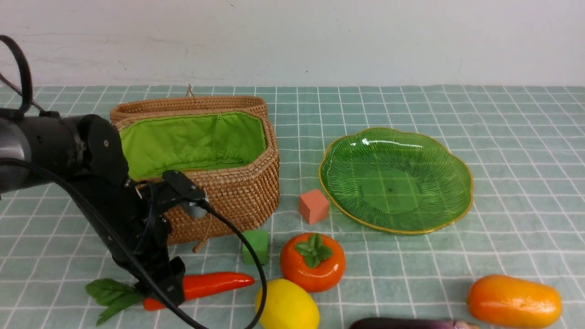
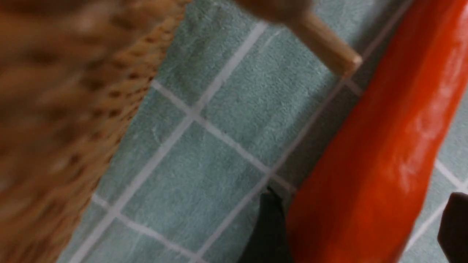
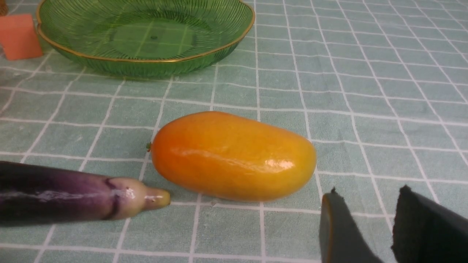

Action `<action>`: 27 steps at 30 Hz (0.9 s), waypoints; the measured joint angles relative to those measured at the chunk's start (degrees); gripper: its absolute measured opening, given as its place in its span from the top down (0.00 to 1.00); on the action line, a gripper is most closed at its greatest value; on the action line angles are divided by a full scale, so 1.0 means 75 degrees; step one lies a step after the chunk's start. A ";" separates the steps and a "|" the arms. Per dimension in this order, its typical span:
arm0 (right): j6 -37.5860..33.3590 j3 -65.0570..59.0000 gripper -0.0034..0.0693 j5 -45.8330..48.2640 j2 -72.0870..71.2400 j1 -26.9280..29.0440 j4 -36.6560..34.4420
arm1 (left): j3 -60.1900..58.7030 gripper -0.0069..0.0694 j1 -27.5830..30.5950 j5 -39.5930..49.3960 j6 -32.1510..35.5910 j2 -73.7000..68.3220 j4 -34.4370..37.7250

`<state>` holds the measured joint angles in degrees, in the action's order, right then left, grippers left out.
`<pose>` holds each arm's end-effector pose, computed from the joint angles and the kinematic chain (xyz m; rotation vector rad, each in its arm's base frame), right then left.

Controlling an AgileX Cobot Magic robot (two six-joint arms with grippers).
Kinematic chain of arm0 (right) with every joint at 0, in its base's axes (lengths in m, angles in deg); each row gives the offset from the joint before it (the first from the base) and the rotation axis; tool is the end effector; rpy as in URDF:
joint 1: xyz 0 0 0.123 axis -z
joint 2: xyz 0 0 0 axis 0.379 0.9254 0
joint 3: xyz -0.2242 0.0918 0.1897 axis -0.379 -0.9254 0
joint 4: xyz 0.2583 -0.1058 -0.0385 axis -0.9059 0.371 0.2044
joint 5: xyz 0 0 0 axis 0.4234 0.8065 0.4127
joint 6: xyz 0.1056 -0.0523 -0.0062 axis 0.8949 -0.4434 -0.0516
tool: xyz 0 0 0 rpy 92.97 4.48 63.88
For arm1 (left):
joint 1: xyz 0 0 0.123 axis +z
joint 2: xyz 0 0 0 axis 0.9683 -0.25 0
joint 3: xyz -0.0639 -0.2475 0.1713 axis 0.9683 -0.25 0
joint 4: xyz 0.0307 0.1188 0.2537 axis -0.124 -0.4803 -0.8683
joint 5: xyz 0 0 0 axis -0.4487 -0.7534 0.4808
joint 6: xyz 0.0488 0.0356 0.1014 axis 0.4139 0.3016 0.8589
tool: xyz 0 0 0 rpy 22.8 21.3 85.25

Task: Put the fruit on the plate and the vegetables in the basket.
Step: Use the left arm to grab a carrot and put it into the left basket

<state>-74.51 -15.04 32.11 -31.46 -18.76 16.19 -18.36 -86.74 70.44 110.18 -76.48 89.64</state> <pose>0.0855 0.0016 0.1648 -0.0693 1.8753 -0.0516 0.3490 -0.0916 0.1525 1.2127 2.7433 -0.2444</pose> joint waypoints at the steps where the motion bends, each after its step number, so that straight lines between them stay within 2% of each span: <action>1: 0.0000 0.0000 0.62 0.0000 0.0000 0.0000 0.0000 | 0.0000 0.22 0.0000 0.0052 0.0000 -0.0027 0.0022; 3: 0.0000 0.0000 0.62 0.0000 0.0000 0.0000 0.0000 | 0.0000 0.26 0.0000 0.0111 0.0000 -0.0027 0.0042; 8: 0.0000 0.0000 0.62 0.0000 0.0000 0.0000 0.0000 | 0.0074 0.43 0.0000 0.0746 0.0000 -0.0013 0.0026; 15: 0.0000 0.0000 0.62 0.0000 0.0000 0.0000 0.0000 | 0.1077 0.46 0.0000 0.2231 -0.0007 -0.0004 -0.0046; 20: 0.0000 0.0000 0.62 0.0000 0.0000 0.0000 0.0000 | 0.2120 0.46 0.0000 0.2397 -0.0305 0.0247 -0.0152; 27: 0.0000 0.0000 0.62 0.0000 0.0000 0.0000 0.0000 | 0.4091 0.47 0.0000 0.2584 -0.0207 0.0749 -0.0745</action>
<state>-74.51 -15.04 32.11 -31.46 -18.76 16.19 12.32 -86.74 89.82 108.63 -70.86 84.05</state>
